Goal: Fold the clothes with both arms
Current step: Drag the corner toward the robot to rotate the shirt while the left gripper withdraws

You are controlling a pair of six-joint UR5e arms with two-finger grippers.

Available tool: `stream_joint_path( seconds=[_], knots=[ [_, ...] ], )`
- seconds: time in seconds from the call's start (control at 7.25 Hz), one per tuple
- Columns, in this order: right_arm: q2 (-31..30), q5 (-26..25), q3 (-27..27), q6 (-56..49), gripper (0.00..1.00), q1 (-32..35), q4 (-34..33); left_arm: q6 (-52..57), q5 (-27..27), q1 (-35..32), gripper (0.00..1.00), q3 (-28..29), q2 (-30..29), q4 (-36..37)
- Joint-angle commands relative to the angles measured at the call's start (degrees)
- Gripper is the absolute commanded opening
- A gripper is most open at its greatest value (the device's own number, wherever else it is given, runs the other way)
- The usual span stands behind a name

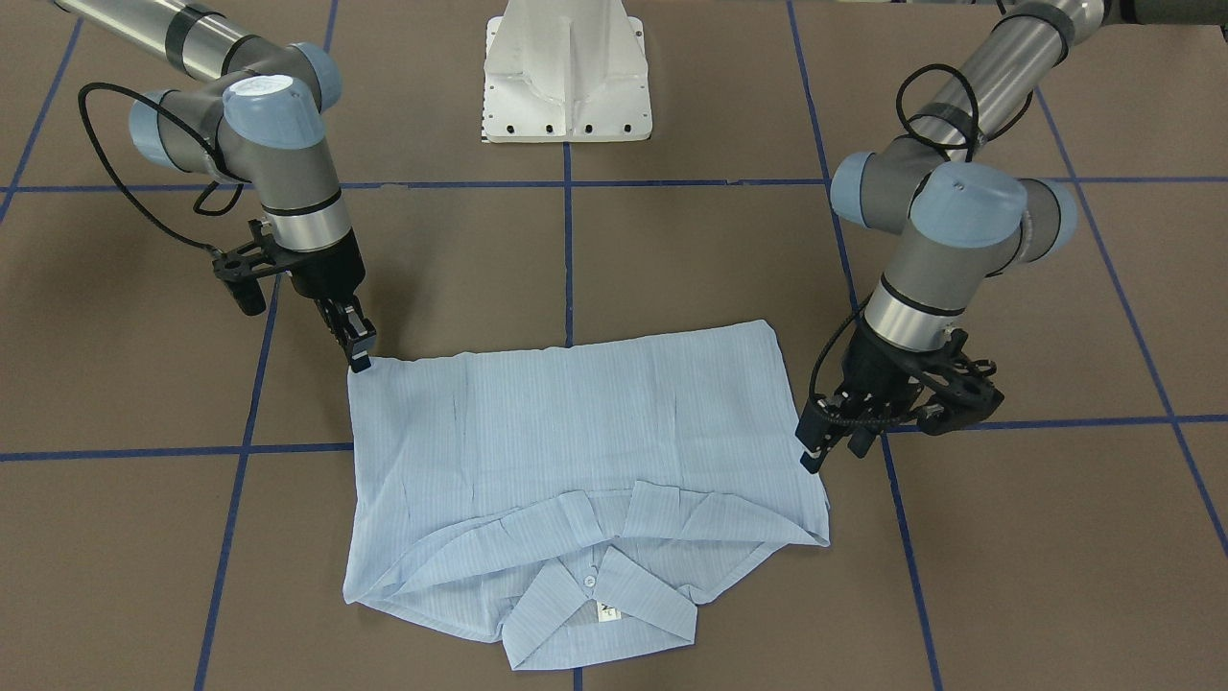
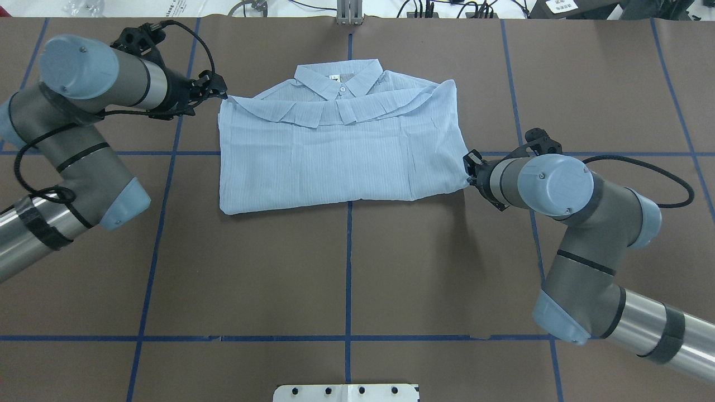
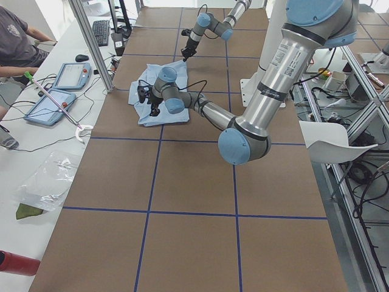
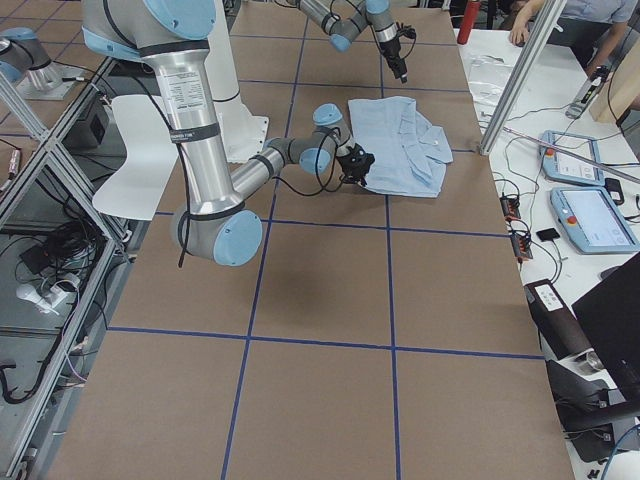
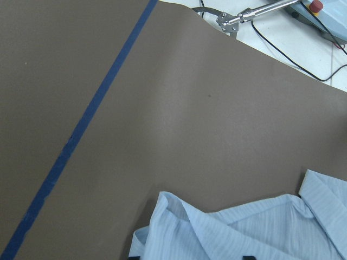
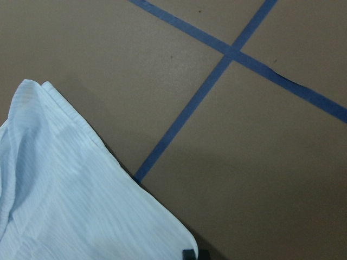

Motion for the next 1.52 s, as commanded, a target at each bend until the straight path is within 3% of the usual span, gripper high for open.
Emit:
stream_joint_path(
  seconds=[0.0, 0.14, 0.55, 0.97, 1.1, 1.24, 1.38],
  knots=[
    [-8.1, 0.4, 10.7, 0.3, 0.00, -3.8, -0.2, 0.0, -3.8, 0.1, 1.00, -9.8, 5.6, 2.3],
    [-10.6, 0.2, 15.8, 1.6, 0.00, -7.3, -2.0, 0.0, -4.3, 0.6, 1.00, -11.6, 5.8, 3.1],
    [-10.3, 0.0, 28.0, 5.0, 0.00, -23.0, -22.8, -2.6, -6.8, 3.8, 1.00, -19.4, 8.3, 4.6],
    [-9.4, -0.7, 31.4, 15.3, 0.26, -40.4, -39.9, -3.0, -6.2, 7.8, 1.00, -18.9, 8.3, 4.6],
    [-9.0, -1.3, 31.7, 18.1, 0.91, -44.3, -42.7, -4.9, -6.8, 7.9, 1.00, -18.9, 8.4, 4.7],
    [-8.9, -3.8, 32.4, 20.2, 1.00, -44.8, -42.9, -8.5, -6.5, 9.4, 0.99, -18.9, 8.3, 4.7],
    [-8.9, -3.7, 34.9, 20.1, 1.00, -41.8, -42.9, -10.4, -6.4, 10.6, 0.99, -18.9, 8.3, 4.7]
  ],
)
